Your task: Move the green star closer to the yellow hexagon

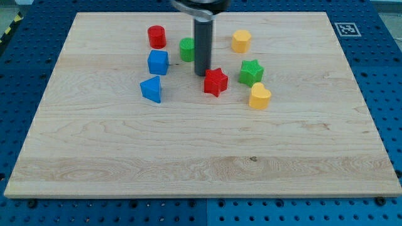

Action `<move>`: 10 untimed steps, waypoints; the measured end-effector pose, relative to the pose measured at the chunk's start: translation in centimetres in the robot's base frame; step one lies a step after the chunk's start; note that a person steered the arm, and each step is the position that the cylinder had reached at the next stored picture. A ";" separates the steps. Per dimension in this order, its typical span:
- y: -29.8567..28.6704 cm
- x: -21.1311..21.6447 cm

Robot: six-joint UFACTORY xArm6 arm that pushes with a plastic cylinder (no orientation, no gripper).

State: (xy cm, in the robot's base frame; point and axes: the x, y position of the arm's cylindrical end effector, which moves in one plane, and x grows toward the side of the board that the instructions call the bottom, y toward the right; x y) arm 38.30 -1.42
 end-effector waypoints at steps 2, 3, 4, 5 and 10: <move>-1.4 -1.4; -1.4 -2.6; -1.8 -3.8; -1.8 -4.3; 19.2 1.1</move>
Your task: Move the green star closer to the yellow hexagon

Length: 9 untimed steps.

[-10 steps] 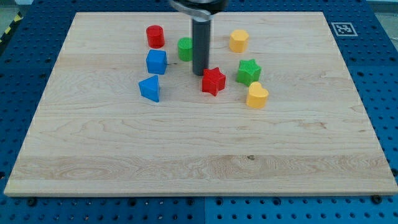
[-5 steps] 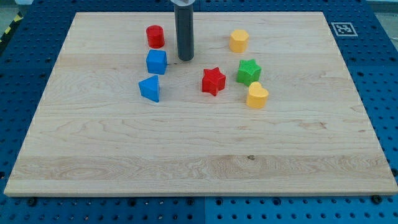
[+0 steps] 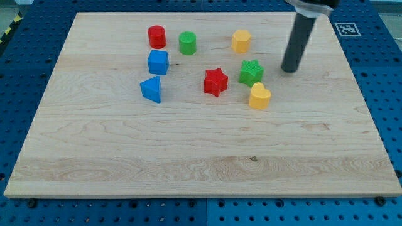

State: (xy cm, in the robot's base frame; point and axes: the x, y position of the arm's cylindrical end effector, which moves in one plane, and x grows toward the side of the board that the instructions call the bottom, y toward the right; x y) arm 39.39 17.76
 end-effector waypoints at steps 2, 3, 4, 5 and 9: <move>-2.3 5.3; -3.9 4.1; -6.2 2.8; -8.2 2.3; -9.5 -2.6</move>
State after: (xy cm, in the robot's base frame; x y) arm 36.82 8.26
